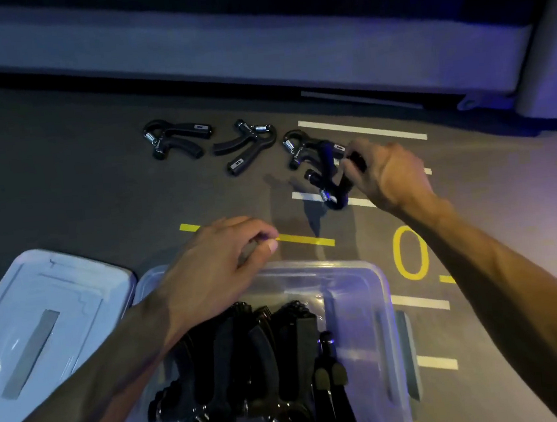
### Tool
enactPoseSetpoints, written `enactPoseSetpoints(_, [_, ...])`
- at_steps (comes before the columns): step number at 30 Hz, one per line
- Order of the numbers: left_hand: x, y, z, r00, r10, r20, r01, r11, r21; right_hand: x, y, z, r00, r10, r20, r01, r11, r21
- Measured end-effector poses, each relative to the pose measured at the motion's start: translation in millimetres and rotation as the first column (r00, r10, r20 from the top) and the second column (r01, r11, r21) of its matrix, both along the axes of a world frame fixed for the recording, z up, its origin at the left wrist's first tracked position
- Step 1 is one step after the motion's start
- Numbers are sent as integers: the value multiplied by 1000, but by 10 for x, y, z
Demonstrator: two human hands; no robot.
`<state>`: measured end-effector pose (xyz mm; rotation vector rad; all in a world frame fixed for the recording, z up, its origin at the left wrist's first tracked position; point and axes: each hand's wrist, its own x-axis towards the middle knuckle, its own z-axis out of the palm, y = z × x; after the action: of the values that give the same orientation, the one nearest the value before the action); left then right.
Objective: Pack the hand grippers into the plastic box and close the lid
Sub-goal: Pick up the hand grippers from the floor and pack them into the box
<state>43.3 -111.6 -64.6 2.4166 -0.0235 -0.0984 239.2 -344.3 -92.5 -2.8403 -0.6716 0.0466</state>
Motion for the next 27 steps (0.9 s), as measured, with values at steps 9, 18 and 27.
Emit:
enactPoseSetpoints(9, [-517,-206,305,992,-30,123,25,999,43,-1210,-479,1587,998,16,-65,-2,975,221])
enactPoseSetpoints(18, [-863,-439,335,989,-87,124,81,995,54,-2520,-624,1621,976,124,-178,-128,992,-13])
enactPoseSetpoints(27, [-845,-454,328,990,-81,118,77,996,44,-2754,-517,884,984,91,-153,-113,983,-142])
